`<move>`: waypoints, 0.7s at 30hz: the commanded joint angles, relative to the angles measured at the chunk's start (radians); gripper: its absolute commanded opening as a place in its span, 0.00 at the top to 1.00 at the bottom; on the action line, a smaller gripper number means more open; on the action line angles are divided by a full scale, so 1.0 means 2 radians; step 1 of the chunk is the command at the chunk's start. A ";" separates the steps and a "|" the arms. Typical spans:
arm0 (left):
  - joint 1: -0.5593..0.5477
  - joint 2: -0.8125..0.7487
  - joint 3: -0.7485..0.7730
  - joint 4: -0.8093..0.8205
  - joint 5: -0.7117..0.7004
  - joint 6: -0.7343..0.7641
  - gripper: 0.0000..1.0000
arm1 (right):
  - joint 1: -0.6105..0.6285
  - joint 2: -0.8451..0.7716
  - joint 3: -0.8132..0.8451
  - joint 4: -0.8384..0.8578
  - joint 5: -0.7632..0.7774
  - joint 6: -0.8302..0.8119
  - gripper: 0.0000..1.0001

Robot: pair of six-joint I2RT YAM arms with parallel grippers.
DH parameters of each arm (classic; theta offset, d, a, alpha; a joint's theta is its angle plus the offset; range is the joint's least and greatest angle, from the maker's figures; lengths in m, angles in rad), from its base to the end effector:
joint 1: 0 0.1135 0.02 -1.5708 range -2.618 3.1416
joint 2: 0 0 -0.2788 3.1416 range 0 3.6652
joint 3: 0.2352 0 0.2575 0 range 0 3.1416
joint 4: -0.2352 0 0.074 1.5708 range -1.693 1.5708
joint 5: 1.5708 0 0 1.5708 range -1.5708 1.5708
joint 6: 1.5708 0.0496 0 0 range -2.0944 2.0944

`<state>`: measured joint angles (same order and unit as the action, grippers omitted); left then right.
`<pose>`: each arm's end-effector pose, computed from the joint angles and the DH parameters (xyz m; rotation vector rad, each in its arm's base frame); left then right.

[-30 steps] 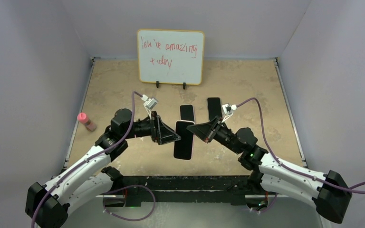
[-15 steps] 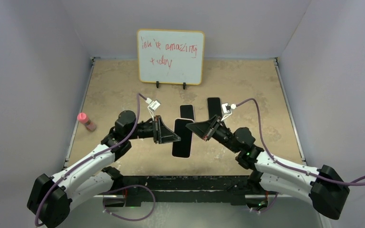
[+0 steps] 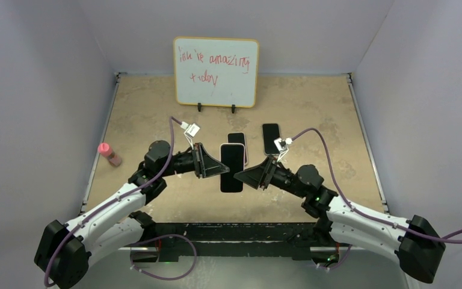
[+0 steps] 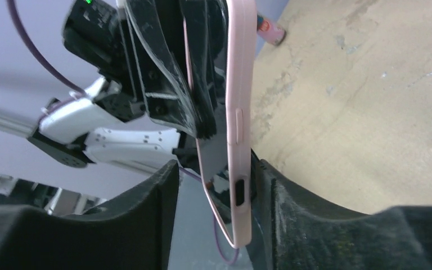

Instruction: Put the phone into the phone case

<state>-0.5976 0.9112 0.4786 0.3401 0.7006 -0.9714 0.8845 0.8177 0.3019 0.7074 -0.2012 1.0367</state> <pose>0.1582 -0.1463 0.2730 0.2648 1.9552 -1.6896 0.1172 0.1588 0.2689 -0.0741 1.6211 1.6939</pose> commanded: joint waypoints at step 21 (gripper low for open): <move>0.021 0.045 0.135 -0.214 -0.103 0.144 1.00 | 0.002 -0.050 -0.009 -0.094 0.017 -0.014 0.17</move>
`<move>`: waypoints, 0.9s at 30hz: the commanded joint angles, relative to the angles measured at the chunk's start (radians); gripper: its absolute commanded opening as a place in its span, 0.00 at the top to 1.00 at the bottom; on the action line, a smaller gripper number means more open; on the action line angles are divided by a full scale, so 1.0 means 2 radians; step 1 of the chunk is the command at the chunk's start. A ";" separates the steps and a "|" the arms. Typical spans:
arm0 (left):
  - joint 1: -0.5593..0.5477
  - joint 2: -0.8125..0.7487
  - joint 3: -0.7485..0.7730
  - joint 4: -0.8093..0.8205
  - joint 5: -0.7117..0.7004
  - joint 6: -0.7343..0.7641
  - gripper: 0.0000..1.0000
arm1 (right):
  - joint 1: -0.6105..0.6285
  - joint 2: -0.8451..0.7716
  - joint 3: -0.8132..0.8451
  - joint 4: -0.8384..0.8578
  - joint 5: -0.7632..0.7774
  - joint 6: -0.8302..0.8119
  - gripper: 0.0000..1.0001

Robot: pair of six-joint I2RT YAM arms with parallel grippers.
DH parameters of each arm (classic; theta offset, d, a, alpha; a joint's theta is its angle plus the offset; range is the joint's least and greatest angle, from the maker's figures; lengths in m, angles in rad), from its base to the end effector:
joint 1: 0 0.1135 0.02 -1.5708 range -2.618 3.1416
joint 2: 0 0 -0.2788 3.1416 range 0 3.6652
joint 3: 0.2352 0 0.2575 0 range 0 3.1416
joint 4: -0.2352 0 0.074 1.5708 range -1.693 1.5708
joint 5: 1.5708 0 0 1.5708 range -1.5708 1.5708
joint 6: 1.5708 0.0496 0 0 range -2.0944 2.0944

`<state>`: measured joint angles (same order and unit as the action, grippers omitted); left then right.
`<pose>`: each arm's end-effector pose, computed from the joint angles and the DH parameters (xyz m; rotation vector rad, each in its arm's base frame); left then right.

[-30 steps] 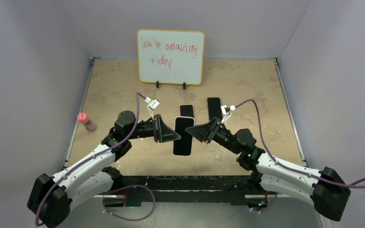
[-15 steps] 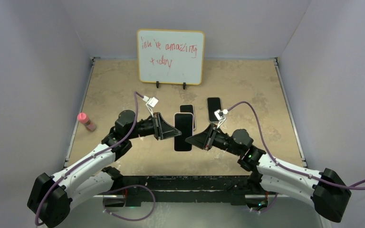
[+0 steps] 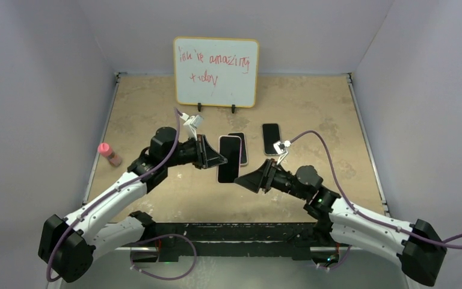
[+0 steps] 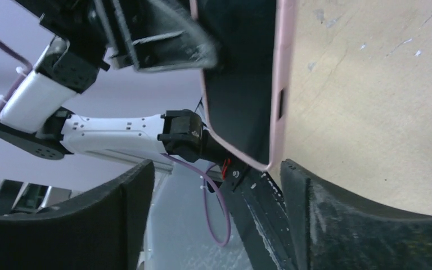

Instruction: Put the phone into the phone case

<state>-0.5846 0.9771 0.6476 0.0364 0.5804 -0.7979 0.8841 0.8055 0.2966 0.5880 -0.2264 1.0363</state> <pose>0.1776 -0.1501 0.2870 0.2337 2.0850 -1.4411 0.1161 0.1592 0.2546 -0.0813 1.7530 1.6582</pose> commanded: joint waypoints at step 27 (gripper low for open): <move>0.201 0.315 0.082 -0.078 0.007 0.138 0.97 | 0.002 -0.096 0.124 -0.349 0.140 -0.127 0.01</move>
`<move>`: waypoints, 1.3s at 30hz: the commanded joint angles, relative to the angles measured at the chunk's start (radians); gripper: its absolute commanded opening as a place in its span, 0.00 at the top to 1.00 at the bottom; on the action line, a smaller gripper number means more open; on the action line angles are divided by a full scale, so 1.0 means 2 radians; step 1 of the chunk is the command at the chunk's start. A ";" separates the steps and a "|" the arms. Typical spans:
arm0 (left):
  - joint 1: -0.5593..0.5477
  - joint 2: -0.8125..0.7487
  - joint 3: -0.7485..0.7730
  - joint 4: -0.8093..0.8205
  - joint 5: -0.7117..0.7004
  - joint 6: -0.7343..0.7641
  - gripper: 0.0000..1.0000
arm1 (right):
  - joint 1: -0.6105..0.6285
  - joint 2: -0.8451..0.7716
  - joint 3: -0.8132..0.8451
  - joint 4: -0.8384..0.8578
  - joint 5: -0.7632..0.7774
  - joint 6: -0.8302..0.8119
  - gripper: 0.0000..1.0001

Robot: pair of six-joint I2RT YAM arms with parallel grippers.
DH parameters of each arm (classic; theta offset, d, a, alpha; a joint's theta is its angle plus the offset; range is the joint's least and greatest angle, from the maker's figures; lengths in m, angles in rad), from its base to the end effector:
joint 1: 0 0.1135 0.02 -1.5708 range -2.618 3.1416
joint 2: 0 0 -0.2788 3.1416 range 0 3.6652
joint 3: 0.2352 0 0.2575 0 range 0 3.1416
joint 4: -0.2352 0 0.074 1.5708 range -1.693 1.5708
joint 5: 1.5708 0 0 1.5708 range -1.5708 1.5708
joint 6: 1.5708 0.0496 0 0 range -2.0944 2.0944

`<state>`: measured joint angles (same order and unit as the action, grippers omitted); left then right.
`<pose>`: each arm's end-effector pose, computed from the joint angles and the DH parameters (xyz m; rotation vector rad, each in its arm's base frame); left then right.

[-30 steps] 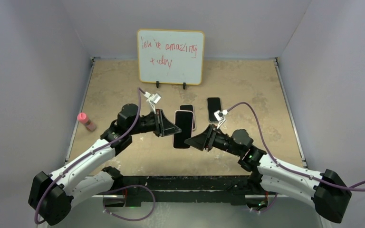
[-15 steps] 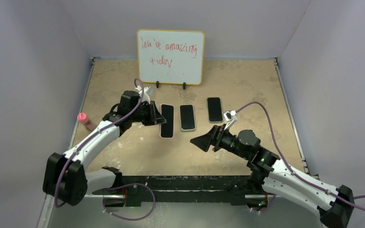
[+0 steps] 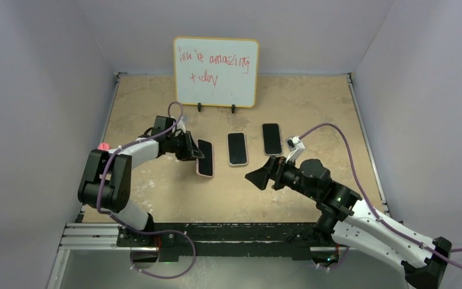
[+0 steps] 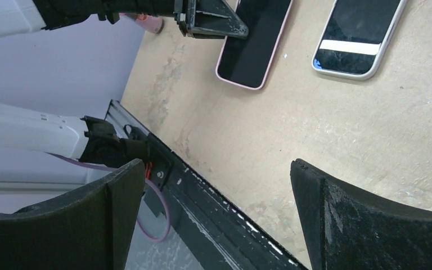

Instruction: Put the phone into the phone case

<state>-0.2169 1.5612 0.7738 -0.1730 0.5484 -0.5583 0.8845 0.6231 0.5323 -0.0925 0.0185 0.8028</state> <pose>0.2906 -0.0905 0.1619 -0.2153 2.6098 -0.9899 0.1084 0.1309 0.2907 -0.0636 1.9169 1.1799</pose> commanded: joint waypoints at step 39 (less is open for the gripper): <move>0.021 -0.368 0.137 -0.165 0.021 0.068 0.04 | 0.002 0.084 0.244 -0.275 0.253 0.029 0.01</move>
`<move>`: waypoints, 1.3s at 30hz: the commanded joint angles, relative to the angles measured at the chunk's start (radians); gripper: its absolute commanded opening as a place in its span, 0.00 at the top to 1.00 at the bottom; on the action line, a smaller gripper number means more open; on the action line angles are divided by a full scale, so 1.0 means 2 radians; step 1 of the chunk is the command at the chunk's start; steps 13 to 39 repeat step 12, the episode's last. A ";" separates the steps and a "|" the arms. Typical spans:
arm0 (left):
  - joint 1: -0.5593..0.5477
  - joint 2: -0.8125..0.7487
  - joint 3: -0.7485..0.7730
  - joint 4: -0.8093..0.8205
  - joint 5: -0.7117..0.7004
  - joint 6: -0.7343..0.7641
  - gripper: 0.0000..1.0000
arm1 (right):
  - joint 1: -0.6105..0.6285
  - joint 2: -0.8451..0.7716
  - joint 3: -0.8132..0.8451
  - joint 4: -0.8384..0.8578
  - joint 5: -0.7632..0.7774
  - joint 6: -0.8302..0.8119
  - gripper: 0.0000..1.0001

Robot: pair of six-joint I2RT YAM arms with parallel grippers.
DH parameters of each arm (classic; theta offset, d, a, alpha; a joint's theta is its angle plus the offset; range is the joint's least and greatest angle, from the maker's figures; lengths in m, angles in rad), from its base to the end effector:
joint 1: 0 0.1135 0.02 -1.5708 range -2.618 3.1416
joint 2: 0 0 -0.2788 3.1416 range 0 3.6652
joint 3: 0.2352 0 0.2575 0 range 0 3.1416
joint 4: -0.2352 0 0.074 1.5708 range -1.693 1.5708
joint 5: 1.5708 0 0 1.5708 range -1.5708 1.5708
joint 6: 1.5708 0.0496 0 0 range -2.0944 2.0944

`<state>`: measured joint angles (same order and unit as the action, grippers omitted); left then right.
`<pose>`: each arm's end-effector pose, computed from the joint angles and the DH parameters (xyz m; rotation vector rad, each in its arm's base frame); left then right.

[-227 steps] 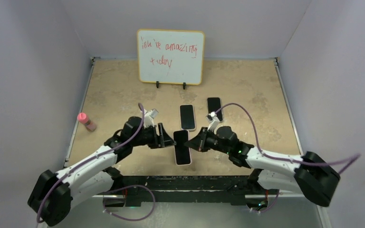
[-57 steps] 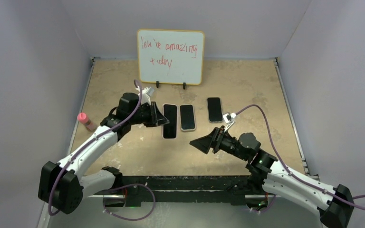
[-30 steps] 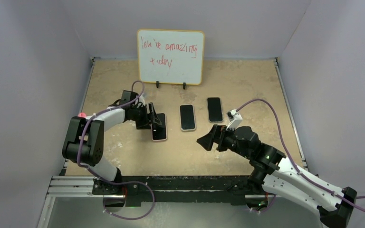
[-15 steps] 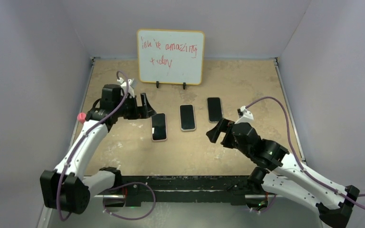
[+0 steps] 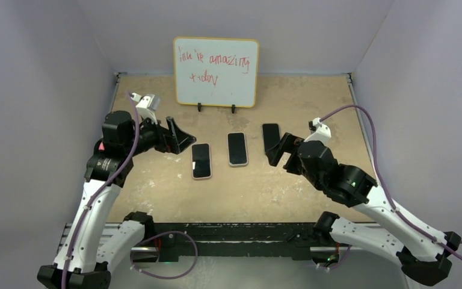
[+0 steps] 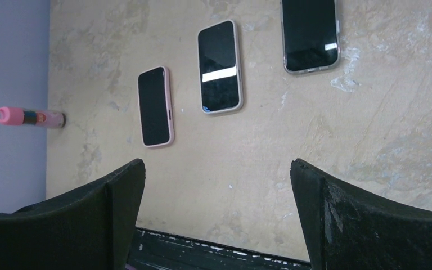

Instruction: Put the phone into the phone case

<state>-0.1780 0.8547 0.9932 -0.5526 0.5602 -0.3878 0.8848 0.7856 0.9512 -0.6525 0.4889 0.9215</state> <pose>0.1754 -0.0583 0.3711 0.1640 2.0272 -0.9164 0.1220 0.1122 0.3560 0.3428 2.0286 0.6477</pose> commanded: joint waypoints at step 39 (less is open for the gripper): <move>0.002 -0.020 0.007 0.026 -0.001 -0.021 0.03 | 0.001 -0.009 0.010 0.028 0.007 -0.033 0.01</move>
